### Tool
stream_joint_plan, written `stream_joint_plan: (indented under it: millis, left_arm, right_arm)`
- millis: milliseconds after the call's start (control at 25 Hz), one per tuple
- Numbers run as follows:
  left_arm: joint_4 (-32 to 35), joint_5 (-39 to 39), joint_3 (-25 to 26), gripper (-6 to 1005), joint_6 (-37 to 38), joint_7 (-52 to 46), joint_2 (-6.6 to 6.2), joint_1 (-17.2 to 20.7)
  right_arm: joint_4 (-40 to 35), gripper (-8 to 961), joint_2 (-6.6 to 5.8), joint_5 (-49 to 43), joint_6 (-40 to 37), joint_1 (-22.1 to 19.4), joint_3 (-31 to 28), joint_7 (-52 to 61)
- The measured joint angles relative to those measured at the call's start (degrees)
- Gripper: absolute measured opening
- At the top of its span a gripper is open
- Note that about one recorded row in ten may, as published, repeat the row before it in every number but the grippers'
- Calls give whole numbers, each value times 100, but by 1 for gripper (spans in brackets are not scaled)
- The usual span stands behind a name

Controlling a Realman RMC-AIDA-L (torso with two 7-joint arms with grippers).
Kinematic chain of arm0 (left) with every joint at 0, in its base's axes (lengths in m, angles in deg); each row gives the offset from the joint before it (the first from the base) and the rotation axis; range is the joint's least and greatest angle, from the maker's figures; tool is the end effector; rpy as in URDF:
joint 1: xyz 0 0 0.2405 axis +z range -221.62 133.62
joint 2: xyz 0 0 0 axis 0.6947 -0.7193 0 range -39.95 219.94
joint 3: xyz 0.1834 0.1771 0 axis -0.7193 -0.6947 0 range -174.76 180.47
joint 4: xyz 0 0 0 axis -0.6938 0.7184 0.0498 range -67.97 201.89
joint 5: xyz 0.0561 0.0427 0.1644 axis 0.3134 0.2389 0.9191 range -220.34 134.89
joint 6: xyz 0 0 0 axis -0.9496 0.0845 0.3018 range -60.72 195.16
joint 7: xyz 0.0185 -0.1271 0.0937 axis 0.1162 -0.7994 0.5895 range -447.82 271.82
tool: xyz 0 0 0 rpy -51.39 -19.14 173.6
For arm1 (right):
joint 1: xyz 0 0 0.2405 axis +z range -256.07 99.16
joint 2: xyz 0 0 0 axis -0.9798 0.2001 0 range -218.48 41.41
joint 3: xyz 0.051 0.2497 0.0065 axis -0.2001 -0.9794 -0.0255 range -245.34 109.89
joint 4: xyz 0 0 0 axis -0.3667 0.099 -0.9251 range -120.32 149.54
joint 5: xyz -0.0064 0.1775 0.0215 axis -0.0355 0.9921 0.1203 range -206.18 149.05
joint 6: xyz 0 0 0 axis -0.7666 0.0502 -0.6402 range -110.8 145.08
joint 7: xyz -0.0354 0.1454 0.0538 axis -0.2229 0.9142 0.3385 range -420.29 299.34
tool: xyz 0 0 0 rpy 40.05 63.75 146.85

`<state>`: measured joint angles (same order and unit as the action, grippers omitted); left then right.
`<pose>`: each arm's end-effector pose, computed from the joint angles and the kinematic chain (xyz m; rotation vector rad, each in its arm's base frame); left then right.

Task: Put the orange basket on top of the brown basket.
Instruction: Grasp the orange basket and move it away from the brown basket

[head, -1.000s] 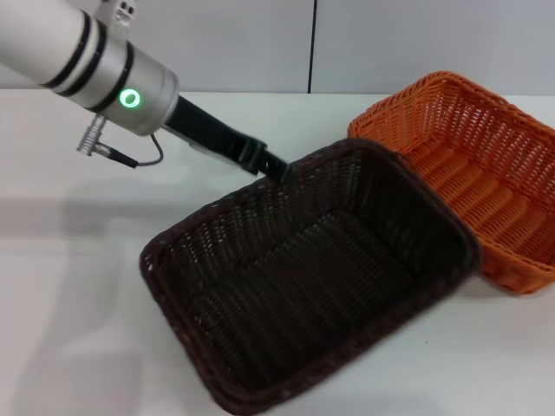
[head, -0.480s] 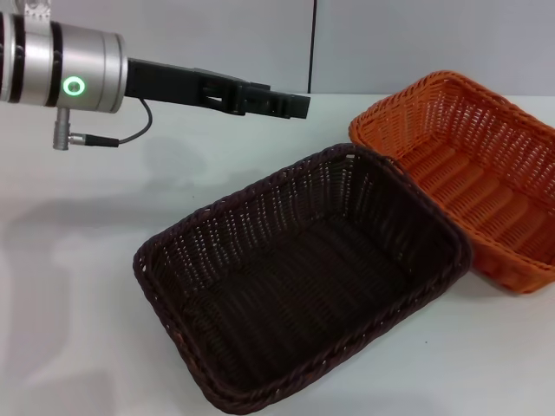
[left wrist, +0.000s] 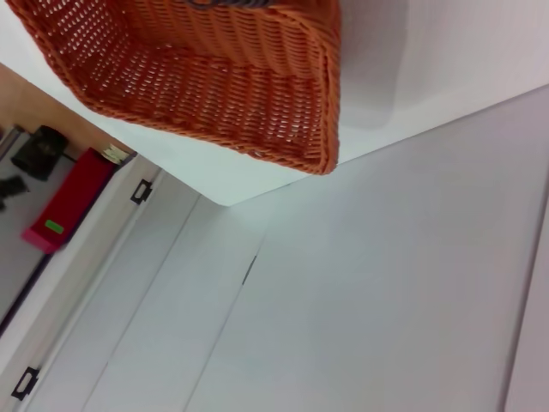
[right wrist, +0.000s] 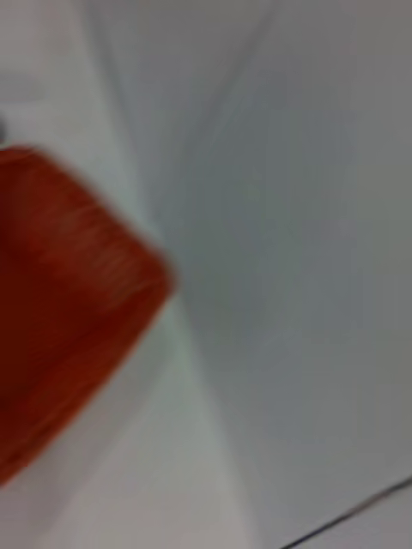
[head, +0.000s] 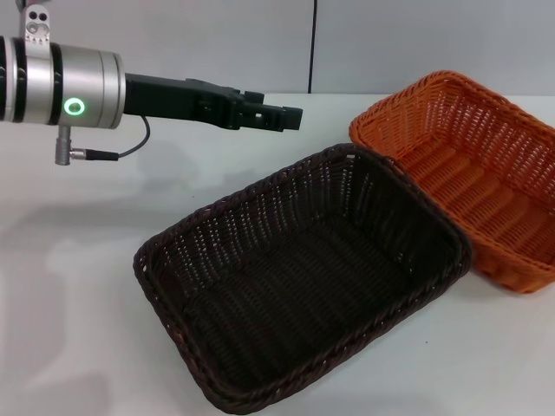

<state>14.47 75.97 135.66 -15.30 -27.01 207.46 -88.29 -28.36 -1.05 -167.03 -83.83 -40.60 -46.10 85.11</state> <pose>-0.1459 0.3885 0.0168 -2.6733 -0.9107 -0.5696 0.2879 0.3531 0.2365 -1.9755 1.7339 0.3957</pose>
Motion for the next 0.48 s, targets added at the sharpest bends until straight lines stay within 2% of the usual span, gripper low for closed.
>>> stream_joint_plan:
  millis: [160,240,280,360,480]
  left_arm:
    - [138,-11,-3,867,120,156,8,-45]
    - [209,-14,-26,867,198,198,10,-71]
    - [265,-14,-58,867,280,213,7,-83]
    - [288,-14,-69,867,309,219,4,-87]
    - [388,-14,-80,867,340,266,-8,-112]
  right_arm:
    - [-16,759,-58,-1257,-429,586,141,186]
    - [-63,759,-25,-1911,-426,816,569,397]
    - [-110,759,36,-2202,-410,903,813,502]
    - [-350,759,267,-2536,-336,974,1025,629]
    - [-616,759,684,-2753,-64,997,1036,761]
